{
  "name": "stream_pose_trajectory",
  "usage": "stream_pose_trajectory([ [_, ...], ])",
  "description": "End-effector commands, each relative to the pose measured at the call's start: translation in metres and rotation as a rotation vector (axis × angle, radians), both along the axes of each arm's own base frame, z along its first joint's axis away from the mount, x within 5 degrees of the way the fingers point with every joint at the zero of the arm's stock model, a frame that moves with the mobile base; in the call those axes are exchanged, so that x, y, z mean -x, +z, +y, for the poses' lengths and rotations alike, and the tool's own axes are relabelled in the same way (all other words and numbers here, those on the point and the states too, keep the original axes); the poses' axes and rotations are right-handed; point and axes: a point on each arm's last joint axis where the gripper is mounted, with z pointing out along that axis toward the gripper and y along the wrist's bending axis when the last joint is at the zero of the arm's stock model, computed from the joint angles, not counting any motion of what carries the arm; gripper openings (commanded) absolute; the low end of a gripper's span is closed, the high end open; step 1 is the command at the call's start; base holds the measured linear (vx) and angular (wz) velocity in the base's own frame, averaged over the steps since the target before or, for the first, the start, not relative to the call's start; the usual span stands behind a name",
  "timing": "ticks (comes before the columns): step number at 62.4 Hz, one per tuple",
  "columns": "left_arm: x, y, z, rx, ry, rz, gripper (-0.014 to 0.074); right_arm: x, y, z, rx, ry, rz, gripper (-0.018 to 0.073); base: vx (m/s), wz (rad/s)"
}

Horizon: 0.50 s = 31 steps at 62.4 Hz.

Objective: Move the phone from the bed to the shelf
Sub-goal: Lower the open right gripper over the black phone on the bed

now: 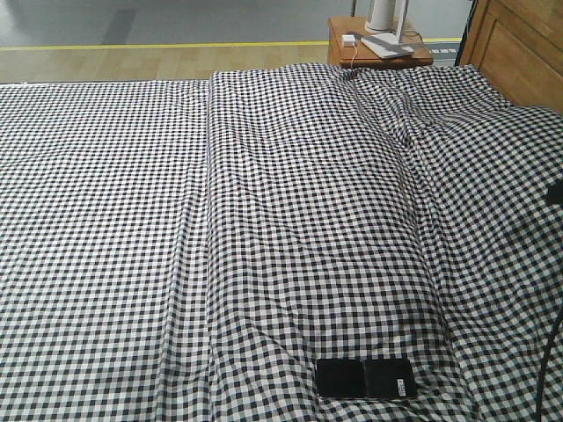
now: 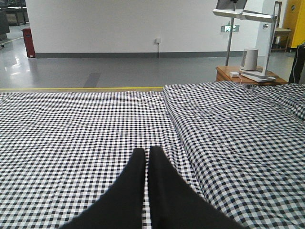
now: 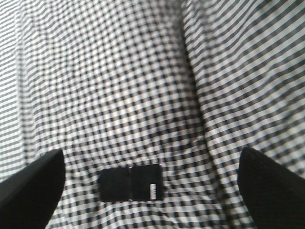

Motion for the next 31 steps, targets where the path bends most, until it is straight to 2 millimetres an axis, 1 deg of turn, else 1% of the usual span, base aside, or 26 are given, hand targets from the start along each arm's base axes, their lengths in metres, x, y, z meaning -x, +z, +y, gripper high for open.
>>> stream_pose_trajectory([
  [1,0.001,0.015,0.000,0.011,-0.002,-0.108,0.0001,-0.014,-0.015,-0.014,-0.067,0.019,-0.051,0.0685,0.00,0.00],
  [9,0.001,0.015,0.000,0.011,-0.002,-0.108,0.0001,-0.027,-0.075,-0.022,-0.148,0.084,0.050,0.0678,0.00,0.00],
  [12,0.001,0.015,0.000,0.011,-0.002,-0.108,0.0001,-0.031,-0.099,-0.021,-0.185,0.121,0.084,0.0676,0.00,0.00],
  [14,0.001,0.015,0.000,0.011,-0.002,-0.108,0.0001,-0.032,-0.110,-0.020,-0.204,0.140,0.096,0.0675,0.00,0.00],
  [17,0.001,0.015,0.000,0.011,-0.002,-0.108,0.0001,-0.035,-0.132,-0.017,-0.239,0.166,0.126,0.0672,0.00,0.00],
  [24,0.001,0.015,0.000,0.011,-0.002,-0.108,0.0001,-0.039,-0.176,-0.004,-0.290,0.236,0.186,0.0669,0.00,0.00],
  [31,0.001,0.015,0.000,0.011,-0.002,-0.108,0.0001,-0.042,-0.210,0.014,-0.327,0.313,0.217,0.0668,0.00,0.00],
])
